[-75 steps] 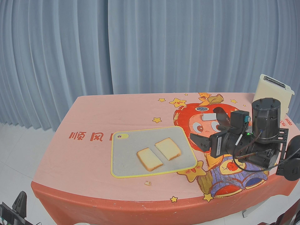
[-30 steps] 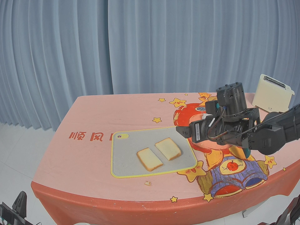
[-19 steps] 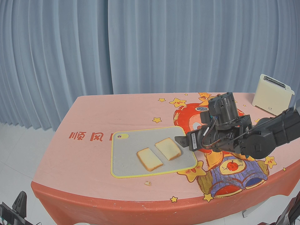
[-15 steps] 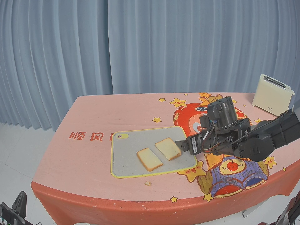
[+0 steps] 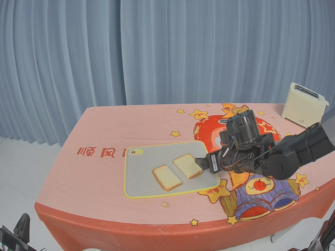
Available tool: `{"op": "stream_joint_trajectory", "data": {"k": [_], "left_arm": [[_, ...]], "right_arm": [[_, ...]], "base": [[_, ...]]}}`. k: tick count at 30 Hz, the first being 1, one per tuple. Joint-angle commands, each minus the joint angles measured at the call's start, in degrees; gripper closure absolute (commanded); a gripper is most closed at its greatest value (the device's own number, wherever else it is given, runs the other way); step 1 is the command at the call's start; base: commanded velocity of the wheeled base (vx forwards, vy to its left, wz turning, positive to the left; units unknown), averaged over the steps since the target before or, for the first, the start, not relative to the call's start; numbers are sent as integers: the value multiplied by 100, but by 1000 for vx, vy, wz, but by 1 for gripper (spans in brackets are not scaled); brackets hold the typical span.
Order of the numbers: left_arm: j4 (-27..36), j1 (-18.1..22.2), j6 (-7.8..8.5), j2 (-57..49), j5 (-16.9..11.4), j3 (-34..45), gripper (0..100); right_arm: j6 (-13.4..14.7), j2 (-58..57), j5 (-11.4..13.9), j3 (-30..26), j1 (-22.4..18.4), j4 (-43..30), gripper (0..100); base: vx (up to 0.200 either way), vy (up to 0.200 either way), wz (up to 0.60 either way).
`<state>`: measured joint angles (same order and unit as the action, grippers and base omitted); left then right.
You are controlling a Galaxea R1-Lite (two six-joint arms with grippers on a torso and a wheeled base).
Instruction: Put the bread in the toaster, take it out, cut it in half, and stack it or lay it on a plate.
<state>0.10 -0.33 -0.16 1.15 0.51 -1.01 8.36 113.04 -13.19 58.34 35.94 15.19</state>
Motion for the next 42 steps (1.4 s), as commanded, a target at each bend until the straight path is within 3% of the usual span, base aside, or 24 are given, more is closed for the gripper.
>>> {"op": "stream_joint_trajectory", "data": {"k": [1, 19, 20, 42], "left_arm": [[-1, -2, -2, 8, 2, 101, 100], [-1, -2, -2, 8, 2, 101, 100], [-1, -2, -2, 8, 2, 101, 100], [-1, -2, -2, 8, 2, 101, 100]], "right_arm": [[-1, 130, -8, 142, 36, -16, 0], [-1, 411, -114, 89, 62, 28, 0], [-1, 411, -149, 89, 71, 28, 100], [7, 280, -158, -7, 98, 63, 100]], "base": [[0, 0, 0], [0, 0, 0], [0, 0, 0], [0, 0, 0]]}}
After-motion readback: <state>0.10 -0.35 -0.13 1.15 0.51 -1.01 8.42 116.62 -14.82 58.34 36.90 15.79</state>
